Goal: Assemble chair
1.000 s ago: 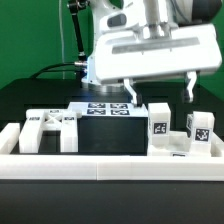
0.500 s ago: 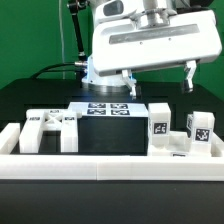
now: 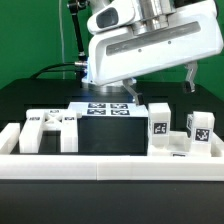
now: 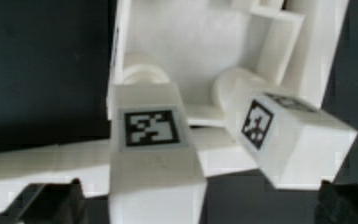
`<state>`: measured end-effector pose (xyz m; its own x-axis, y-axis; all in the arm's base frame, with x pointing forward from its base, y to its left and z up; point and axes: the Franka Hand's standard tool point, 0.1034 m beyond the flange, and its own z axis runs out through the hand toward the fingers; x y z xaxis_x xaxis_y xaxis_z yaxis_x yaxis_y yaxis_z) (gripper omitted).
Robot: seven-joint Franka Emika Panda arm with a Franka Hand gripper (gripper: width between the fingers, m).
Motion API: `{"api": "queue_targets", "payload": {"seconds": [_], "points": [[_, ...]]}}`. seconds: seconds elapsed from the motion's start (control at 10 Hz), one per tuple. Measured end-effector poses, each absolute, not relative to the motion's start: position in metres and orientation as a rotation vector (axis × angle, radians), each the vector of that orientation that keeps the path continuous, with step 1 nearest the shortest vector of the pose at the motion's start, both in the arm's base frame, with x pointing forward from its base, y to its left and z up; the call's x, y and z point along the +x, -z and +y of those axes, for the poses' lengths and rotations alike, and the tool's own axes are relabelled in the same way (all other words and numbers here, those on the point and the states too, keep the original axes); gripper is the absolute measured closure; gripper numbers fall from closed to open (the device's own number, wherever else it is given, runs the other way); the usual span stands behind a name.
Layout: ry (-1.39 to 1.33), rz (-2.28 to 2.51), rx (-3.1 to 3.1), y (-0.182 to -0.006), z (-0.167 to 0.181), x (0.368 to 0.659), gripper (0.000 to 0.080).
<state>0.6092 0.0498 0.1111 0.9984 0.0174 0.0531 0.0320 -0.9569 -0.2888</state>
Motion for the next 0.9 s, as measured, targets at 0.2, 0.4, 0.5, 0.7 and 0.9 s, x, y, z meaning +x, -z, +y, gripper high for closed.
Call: {"api": "queue_targets", "payload": {"seconds": [0.2,0.4,0.5,0.7,0.9], "points": [[0.01,-0.049,-2.831,-0.111,0.052,0.61,0.015],[-0.016,0.007,-2.912,-0.109,0.039,0.609,0.015],[-0.006,-0.049,-2.92,-0.108,0.028,0.61,0.015],[-0.009,-0.045,-2.919,-0.108,0.031,0.609,0.015],[-0.009,-0.044,-2.919,-0.108,0.03,0.609,0.015]]}}
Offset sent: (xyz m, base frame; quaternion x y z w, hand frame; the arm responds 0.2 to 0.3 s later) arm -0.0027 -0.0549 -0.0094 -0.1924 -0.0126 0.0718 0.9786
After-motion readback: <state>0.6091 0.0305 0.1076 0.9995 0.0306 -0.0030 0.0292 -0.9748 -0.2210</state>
